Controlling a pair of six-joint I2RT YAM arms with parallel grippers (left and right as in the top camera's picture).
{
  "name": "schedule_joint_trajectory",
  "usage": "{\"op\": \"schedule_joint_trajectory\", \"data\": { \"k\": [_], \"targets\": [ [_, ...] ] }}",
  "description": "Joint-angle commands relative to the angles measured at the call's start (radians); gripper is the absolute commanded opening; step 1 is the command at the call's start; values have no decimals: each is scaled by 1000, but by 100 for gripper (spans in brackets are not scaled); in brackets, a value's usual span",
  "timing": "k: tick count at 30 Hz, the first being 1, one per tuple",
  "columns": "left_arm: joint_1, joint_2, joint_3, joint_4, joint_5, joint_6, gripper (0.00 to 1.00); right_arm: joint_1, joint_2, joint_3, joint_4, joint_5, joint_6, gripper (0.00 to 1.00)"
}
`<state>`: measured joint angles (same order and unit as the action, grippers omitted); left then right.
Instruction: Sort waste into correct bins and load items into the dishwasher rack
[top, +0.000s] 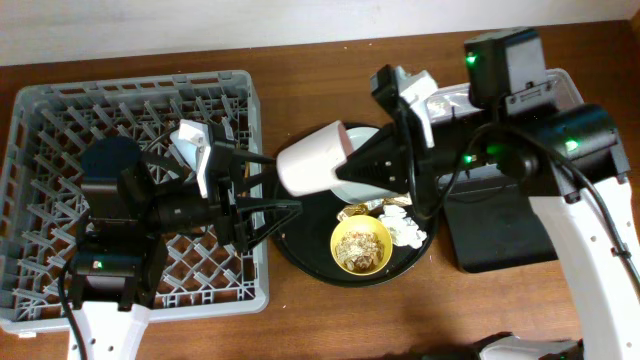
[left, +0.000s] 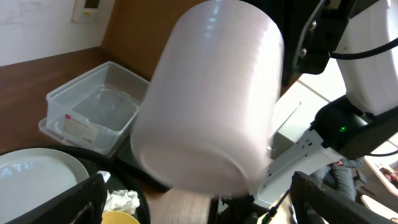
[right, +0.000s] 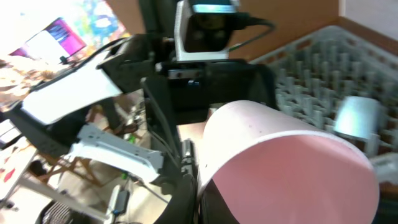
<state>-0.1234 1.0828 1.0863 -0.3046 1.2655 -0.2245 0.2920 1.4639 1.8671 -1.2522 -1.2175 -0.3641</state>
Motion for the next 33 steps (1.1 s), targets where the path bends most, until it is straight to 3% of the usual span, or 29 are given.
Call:
{"op": "schedule_joint_trajectory", "data": {
  "k": [1, 4, 6, 9, 10, 11, 14, 17, 19, 21, 27, 33],
  "targets": [
    [0, -4, 9, 5, 40, 13, 92, 75, 14, 5, 11, -46, -26, 4],
    [0, -4, 9, 6, 59, 13, 89, 118, 20, -8, 10, 18, -25, 4],
    [0, -4, 9, 6, 59, 13, 68, 120, 20, -12, 11, 31, -25, 6],
    [0, -4, 9, 29, 58, 13, 30, 119, 20, -12, 10, 68, -24, 48],
    [3, -4, 9, 45, 55, 13, 26, 107, 20, -11, 10, 71, -24, 57],
    [21, -4, 9, 51, 53, 13, 26, 84, 20, -11, 10, 71, -24, 67],
    [119, -4, 9, 5, -61, 13, 25, -47, 19, -11, -13, 71, -21, 74],
    [228, -4, 9, -225, -441, 17, 25, -169, 19, -11, -119, 217, -21, 75],
    [271, -3, 9, -425, -770, 16, 21, -214, 19, -12, -185, 383, -21, 77],
    [272, 29, 13, -531, -911, 13, 20, -216, 20, -12, -196, 482, -21, 79],
    [270, 446, 287, -902, -1063, 69, 18, -215, 20, -12, -218, 554, -21, 81],
    [233, 533, 321, -862, -1061, 69, 18, -215, 21, -63, -207, 554, -21, 82]
  ]
}}
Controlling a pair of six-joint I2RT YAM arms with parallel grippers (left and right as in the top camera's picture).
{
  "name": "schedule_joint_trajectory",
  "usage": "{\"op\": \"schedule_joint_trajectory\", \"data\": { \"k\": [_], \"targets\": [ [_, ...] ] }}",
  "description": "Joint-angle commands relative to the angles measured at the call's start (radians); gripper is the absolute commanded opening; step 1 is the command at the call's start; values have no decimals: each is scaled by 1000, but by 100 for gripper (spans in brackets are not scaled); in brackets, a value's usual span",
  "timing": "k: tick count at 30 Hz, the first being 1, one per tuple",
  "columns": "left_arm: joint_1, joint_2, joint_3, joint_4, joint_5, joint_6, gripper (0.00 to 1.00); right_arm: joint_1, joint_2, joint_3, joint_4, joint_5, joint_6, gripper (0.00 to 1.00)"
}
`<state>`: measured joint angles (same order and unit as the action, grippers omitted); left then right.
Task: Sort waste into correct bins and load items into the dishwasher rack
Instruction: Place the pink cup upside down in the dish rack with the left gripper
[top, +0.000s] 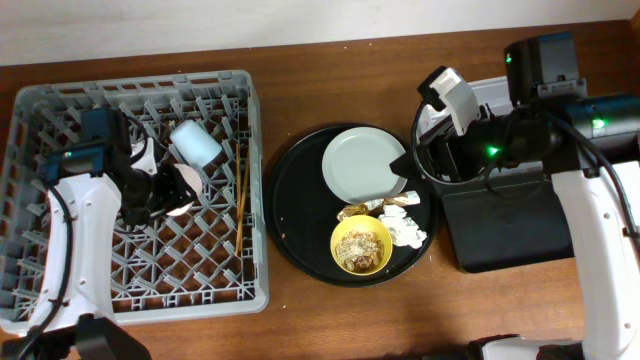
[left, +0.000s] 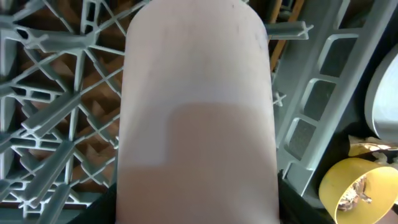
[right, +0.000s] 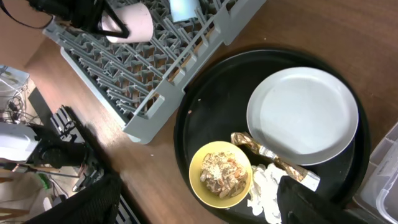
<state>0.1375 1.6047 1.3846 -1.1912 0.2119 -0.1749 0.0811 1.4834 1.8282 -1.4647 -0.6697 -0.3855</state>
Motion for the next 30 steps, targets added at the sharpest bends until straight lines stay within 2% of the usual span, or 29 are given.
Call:
{"op": "schedule_joint_trajectory", "data": {
  "k": [1, 3, 10, 11, 12, 13, 14, 15, 17, 20, 21, 22, 23, 24, 25, 26, 30],
  "targets": [
    [-55, 11, 23, 43, -6, 19, 18, -4, 3, -37, 11, 6, 0, 82],
    [-101, 11, 23, 54, 0, 19, 18, -4, 3, -39, 14, 6, 0, 82],
    [-102, 11, 20, 29, -82, 19, 18, -4, 3, -39, 2, 13, 0, 82],
    [-102, 11, 20, 27, -82, 19, 20, -4, 3, -39, 2, 13, 0, 82],
    [-102, 11, 20, 27, -81, 19, 41, -4, 3, -39, 2, 13, 0, 82],
    [-102, 11, 20, 27, -81, 19, 46, -4, 3, -39, 2, 13, 0, 82],
    [-102, 11, 20, 25, -81, 19, 63, -4, 3, -39, 2, 13, 0, 82],
    [-102, 11, 21, 12, -78, 19, 70, -4, 3, -39, 2, 13, 0, 82],
    [-102, 11, 21, -3, -78, 19, 82, -4, 3, -39, 2, 13, 0, 82],
    [-102, 11, 27, 1, -78, 19, 82, -4, 3, -39, 2, 13, 0, 82],
    [-102, 11, 51, 1, -78, 11, 80, -4, 3, -39, 2, 13, 0, 82],
    [-102, 11, 106, 1, -74, 7, 66, -4, 3, -39, 2, 13, 0, 82],
    [-102, 11, 187, 15, -70, -11, 46, -4, 3, -39, 2, 13, 0, 82],
    [-103, 13, 246, 55, -71, -11, 38, -4, 3, -39, 4, 13, 0, 82],
    [-102, 27, 284, 108, -71, -11, 7, -4, 3, -39, 7, 13, 0, 82],
    [-102, 64, 311, 150, -76, -23, 1, -4, 3, -39, 9, 13, 0, 82],
    [-102, 317, 325, 456, -116, -37, 1, -4, 3, -39, 9, 30, 0, 82]
  ]
}}
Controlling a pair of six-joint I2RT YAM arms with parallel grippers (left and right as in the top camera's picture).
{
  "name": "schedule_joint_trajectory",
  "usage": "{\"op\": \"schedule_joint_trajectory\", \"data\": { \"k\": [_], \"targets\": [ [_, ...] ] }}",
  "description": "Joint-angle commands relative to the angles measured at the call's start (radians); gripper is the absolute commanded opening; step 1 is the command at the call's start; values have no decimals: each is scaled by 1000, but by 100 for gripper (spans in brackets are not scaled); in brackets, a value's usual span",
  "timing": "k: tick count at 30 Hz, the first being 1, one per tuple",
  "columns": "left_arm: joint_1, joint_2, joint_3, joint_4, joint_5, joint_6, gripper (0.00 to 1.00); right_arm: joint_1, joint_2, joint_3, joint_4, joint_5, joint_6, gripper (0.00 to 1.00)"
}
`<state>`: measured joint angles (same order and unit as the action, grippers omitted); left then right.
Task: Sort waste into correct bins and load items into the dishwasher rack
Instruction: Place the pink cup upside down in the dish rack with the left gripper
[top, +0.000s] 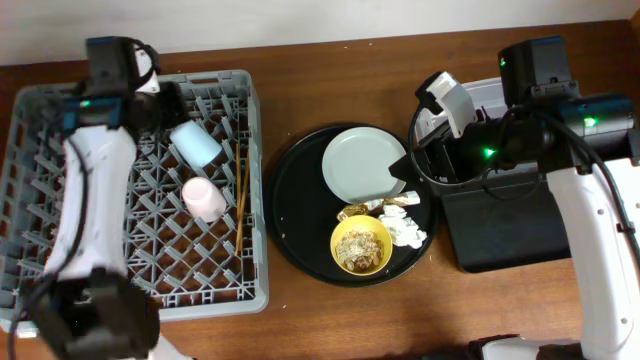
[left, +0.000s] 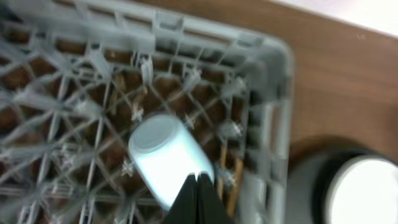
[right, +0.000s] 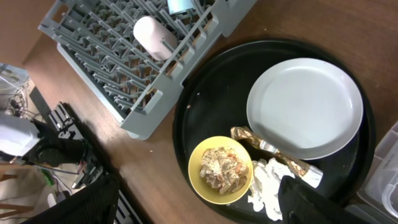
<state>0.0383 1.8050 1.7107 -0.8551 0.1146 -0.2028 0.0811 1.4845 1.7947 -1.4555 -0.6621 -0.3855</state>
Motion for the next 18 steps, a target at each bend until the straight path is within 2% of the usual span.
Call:
{"op": "schedule_joint_trajectory", "data": {
  "k": [1, 4, 8, 9, 13, 16, 17, 18],
  "targets": [
    [-3, 159, -2, 174, -36, -9, 1, -4, 2, -7, 0, 32, 0, 82],
    [-3, 219, -2, 234, -115, -10, 0, -4, 2, -31, 0, 56, 0, 82],
    [-3, 222, -2, 108, -110, -10, 0, -4, 2, -34, 0, 76, 0, 82],
    [-3, 222, -2, 76, -94, -10, 0, -4, 2, -34, -1, 76, 0, 83],
    [-3, 216, 6, 26, 133, -9, 1, -4, 2, -34, -8, 76, 0, 83],
    [-3, 161, 63, -72, 159, -9, 1, -4, 2, -34, -12, 76, 0, 83],
    [-3, 124, 80, -106, 159, -9, 7, -4, 2, -34, -19, 81, 19, 83],
    [-3, 27, 120, -159, 160, -10, 21, -4, 3, -34, -28, 211, 192, 90]
  ]
}}
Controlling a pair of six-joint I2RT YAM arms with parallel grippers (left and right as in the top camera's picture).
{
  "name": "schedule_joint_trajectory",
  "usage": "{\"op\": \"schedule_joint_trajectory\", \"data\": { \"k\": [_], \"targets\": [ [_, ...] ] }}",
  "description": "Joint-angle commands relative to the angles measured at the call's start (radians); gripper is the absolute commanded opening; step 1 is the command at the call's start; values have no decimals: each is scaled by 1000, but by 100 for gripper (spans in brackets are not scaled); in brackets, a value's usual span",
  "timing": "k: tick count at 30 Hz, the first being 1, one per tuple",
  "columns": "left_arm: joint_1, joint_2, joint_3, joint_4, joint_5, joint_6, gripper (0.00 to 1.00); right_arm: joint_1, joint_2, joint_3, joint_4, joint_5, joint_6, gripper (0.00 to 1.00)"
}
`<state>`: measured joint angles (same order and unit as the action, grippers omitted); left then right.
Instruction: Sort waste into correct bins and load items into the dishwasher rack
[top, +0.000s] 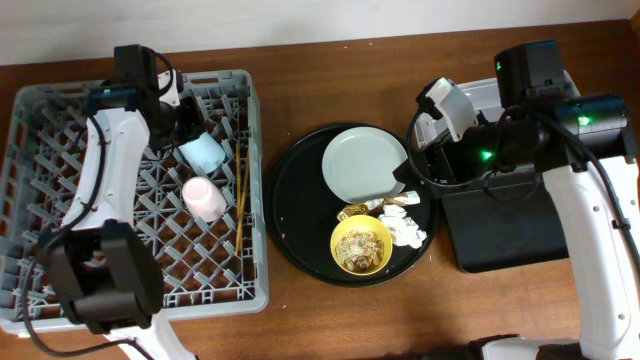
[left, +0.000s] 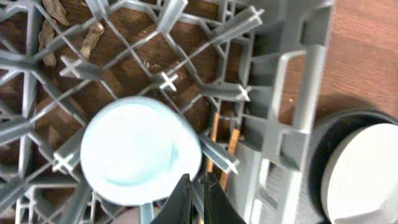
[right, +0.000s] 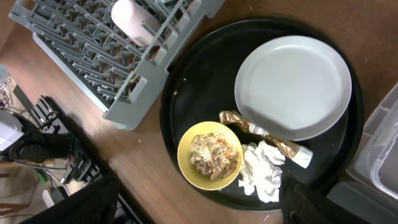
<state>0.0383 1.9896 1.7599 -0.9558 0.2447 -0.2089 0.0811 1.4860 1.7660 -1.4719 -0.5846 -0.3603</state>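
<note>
A pink cup (top: 203, 197) lies in the grey dishwasher rack (top: 60, 270), with a light blue cup (top: 203, 152) just behind it and chopsticks (top: 240, 180) to its right. My left gripper (left: 198, 190) is shut and empty, its tips at the blue cup's (left: 140, 149) right rim. The black tray (top: 300, 230) holds a grey plate (top: 362, 165), a yellow bowl of food scraps (top: 360, 245), a foil wrapper (right: 261, 134) and a crumpled white napkin (right: 261, 171). High over the tray's right side, my right gripper (right: 199, 211) is open and empty.
A black bin (top: 500, 230) sits right of the tray, under the right arm. A clear plastic bin (right: 379, 155) shows at the right wrist view's edge. Bare wooden table (top: 330, 320) lies in front of the tray and rack.
My left gripper, still shut, has moved from the rack's back edge to right beside the blue cup. The right gripper shifted a little over the tray. The pink cup has not moved.
First my right gripper held the pink cup over the tray, between the open left fingers. Then the left gripper had the cup down in the rack while the right hung open near the bins. Later the cup lay free in the rack, as it does now.
</note>
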Motion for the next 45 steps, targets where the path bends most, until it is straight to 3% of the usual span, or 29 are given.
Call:
{"op": "schedule_joint_trajectory", "data": {
  "k": [1, 2, 3, 5, 6, 7, 9, 10, 11, 15, 19, 23, 28, 31, 33, 36, 39, 40, 41, 43, 45],
  "targets": [
    [-3, -230, 76, -76, 40, -3, 42, -4, 2, -10, -32, 229, 271, 91],
    [-3, -318, 76, -91, 84, -3, 89, -3, 2, -45, -68, 283, 333, 98],
    [-3, -368, 76, -108, 92, -3, 99, -3, 2, -115, -73, 283, 361, 99],
    [-3, -436, 76, -118, 92, -3, 99, -3, 2, -249, -31, 283, 381, 98],
    [-3, -450, 76, -120, 92, -3, 99, -3, 2, -346, 27, 283, 408, 92],
    [-3, -454, 76, -120, 92, -3, 99, -3, 2, -460, 108, 283, 452, 71],
    [-3, -453, 75, -120, 92, -3, 99, 1, 2, -645, 258, 283, 578, 57],
    [-3, -453, 75, -120, 92, -3, 99, 37, 2, -728, 339, 288, 619, 35],
    [-3, -453, 75, -120, 92, -3, 99, 91, 2, -764, 373, 353, 687, 5],
    [-3, -453, 75, -120, 92, -3, 99, 357, 2, -780, 421, 580, 932, 4],
    [-3, -453, 75, -120, 92, -3, 99, 497, 17, -798, 493, 687, 1014, 4],
    [-3, -453, 75, -120, 92, -3, 99, 500, 20, -798, 483, 798, 1032, 7],
    [-3, -453, 75, -120, 92, -3, 99, 501, 83, -845, 537, 737, 1031, 9],
    [-3, -453, 75, -120, 92, -3, 99, 501, 91, -846, 682, 455, 886, 9],
    [-3, -453, 75, -120, 92, -3, 99, 501, 91, -846, 746, 327, 808, 16],
    [-3, -453, 75, -120, 92, -3, 99, 493, 85, -829, 724, 303, 608, 37],
    [-3, -453, 75, -120, 92, -3, 99, 393, 13, -592, 448, 343, 392, 67],
    [-3, -453, 75, -120, 92, -3, 99, 367, 8, -549, 381, 434, 386, 77],
    [-3, -453, 75, -120, 92, -3, 99, 323, 10, -547, 349, 617, 386, 96],
    [-3, -453, 75, -120, 92, -3, 99, 292, 26, -588, 392, 646, 370, 99],
    [-3, -453, 75, -120, 92, -3, 99, 290, 91, -637, 483, 637, 257, 99]
  ]
}}
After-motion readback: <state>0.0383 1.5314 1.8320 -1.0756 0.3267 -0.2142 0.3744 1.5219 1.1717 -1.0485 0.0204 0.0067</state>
